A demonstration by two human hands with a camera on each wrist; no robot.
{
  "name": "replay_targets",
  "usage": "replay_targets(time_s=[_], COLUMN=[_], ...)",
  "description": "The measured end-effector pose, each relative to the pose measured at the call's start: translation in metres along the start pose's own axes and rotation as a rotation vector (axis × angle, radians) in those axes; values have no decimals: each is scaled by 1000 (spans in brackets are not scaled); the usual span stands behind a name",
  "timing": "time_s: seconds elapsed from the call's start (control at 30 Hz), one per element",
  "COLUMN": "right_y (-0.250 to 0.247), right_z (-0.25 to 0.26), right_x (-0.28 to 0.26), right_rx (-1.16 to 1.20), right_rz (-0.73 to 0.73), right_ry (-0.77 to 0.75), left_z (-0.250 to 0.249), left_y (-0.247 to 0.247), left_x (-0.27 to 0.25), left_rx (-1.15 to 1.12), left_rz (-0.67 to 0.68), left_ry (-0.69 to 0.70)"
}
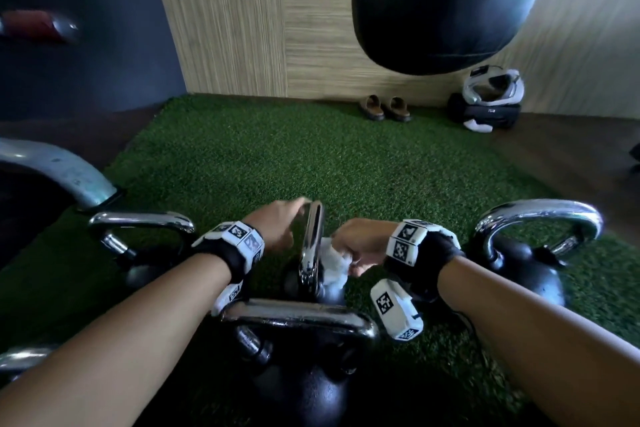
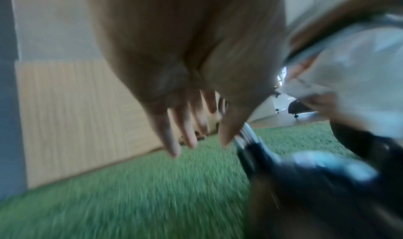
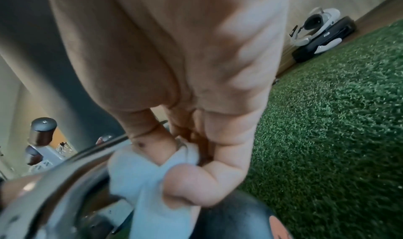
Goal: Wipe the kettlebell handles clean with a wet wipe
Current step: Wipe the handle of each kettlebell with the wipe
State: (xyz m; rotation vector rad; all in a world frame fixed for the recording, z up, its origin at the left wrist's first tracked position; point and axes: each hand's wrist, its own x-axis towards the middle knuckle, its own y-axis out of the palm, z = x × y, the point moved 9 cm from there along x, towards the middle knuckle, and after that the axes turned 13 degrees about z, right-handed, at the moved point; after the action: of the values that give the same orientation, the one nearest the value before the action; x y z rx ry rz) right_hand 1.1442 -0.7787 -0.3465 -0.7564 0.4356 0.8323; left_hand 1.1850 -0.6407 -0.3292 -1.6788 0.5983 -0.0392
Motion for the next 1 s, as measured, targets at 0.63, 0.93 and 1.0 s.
replay_targets(time_s=[0.63, 0.93, 1.0], right_y=[-33, -56, -59], right_z=[35, 47, 45], right_x=[-27, -51, -49], right_rx=[-354, -616, -615], right_rz=[-186, -330, -386], right_ry=[66, -94, -116], left_z=[-10, 12, 12], left_y=[-50, -34, -30], left_x=[-17, -52, -59], left_rx=[80, 48, 12], left_rz=[-210, -194, -188], left_ry=[-98, -97, -80])
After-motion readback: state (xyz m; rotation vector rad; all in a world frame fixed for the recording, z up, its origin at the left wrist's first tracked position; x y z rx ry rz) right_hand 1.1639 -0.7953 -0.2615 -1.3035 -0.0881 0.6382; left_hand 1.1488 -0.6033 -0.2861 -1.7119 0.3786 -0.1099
